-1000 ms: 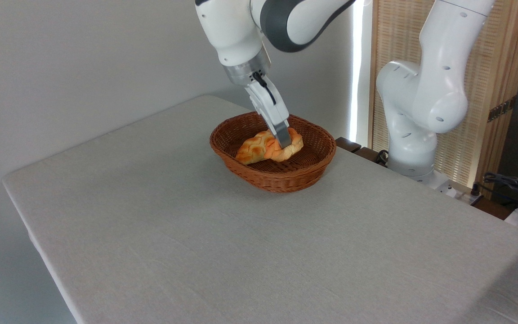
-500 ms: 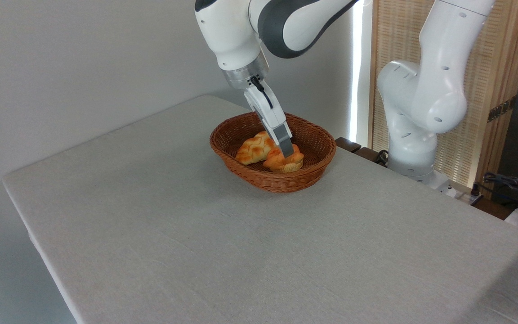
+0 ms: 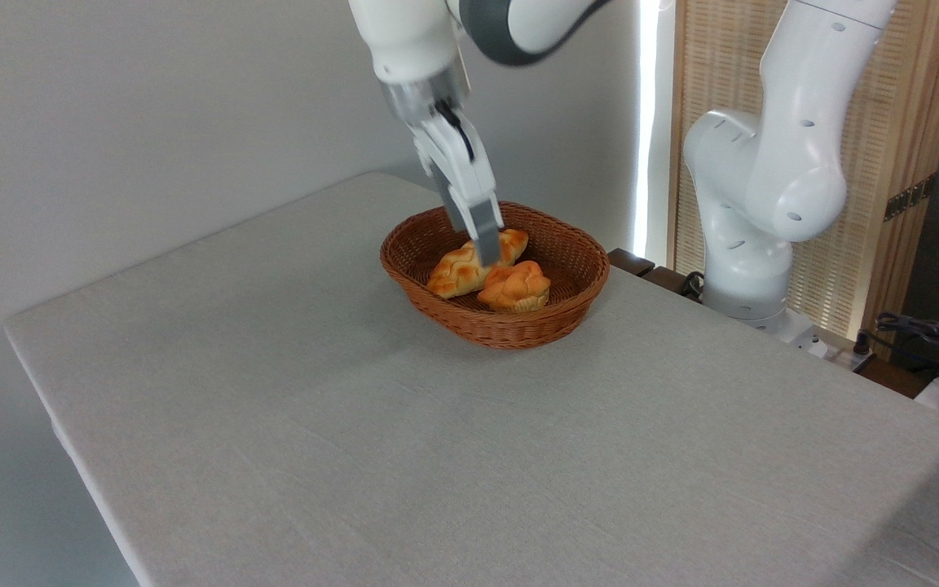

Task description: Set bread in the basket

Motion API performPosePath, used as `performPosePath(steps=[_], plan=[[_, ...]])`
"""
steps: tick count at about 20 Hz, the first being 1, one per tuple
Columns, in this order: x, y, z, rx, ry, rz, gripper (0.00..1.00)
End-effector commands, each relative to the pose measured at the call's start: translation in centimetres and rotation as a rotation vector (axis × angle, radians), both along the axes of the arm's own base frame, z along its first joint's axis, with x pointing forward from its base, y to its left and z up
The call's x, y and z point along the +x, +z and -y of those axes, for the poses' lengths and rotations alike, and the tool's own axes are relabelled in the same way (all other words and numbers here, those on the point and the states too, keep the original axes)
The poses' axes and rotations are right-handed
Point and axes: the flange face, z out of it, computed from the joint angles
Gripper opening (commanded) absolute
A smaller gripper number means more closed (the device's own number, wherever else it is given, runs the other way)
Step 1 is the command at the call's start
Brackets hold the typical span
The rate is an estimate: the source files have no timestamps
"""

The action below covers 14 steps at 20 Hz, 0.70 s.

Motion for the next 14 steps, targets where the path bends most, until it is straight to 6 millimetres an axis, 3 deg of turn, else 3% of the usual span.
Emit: performPosePath(steps=[1, 5, 8, 11, 12, 14], plan=[[6.5, 5.0, 0.7, -0.007, 0.093, 0.024, 1.00], [12.0, 6.4, -1.1, -0.011, 0.151, 0.067, 1.00], [14.5, 7.5, -3.4, -0.016, 0.187, 0.109, 1.00], [15.2, 8.7, -5.5, -0.025, 0.196, 0.137, 1.00], [15.5, 8.9, -7.5, -0.026, 0.232, 0.142, 1.00], [15.6, 9.1, -7.6, -0.024, 0.240, 0.146, 1.00]])
